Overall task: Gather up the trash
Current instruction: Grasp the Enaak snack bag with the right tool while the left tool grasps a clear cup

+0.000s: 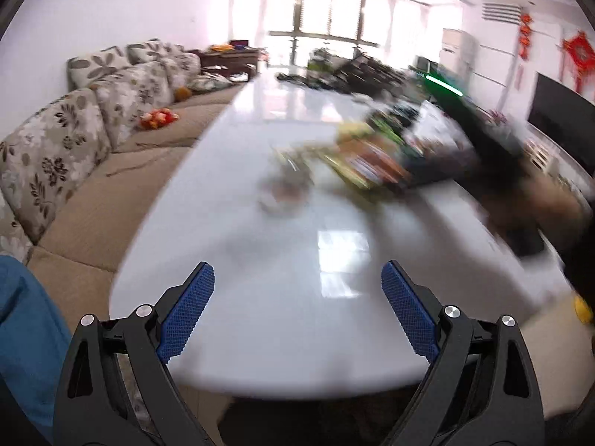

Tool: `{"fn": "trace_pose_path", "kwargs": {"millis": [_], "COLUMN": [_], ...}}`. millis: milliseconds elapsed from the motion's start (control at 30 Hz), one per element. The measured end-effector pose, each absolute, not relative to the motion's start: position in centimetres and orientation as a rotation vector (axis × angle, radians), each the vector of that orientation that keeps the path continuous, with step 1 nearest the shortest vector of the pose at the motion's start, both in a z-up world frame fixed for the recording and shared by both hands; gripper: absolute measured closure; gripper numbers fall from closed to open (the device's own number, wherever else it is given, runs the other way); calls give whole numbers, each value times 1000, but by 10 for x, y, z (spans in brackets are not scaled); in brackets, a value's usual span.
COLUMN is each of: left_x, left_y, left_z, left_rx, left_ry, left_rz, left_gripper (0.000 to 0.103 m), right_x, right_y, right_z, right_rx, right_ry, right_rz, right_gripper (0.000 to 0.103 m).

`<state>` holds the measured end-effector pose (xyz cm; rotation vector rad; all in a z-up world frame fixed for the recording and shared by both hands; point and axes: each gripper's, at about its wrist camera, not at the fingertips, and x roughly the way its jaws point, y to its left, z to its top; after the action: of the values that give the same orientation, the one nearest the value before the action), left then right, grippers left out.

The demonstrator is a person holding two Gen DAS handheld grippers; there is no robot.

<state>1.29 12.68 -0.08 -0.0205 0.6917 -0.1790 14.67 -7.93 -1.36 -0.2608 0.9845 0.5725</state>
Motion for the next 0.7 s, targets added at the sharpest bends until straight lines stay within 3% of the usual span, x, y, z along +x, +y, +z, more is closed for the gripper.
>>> {"fn": "trace_pose_path", "kwargs": {"millis": [233,267,300,333,467,700], "left_x": [121,129,137,136,103,-62], "left_y": [113,113,110,107,104,36], "left_z": [-24,-27,-30,-29,-12,28], "left_rx": [3,5,12,33,-35,109], "left_ry": [850,865,891,892,894,661], "left_rz": [-104,-99,-96,-82,-135,-299], "left_gripper": [17,35,43,58,60,59], "right_x": [63,51,42,30,-11,-67], "right_y": [-209,-228,-240,-255,-280,-270], "right_z": [-12,-10,-9,-6,14,27], "right_rx": [96,170,214,266,330,305], "right_ry": [1000,997,993,980,898,830], "right_rz": [561,561,557,548,557,632], "right_gripper": [51,51,51,51,52,52]}}
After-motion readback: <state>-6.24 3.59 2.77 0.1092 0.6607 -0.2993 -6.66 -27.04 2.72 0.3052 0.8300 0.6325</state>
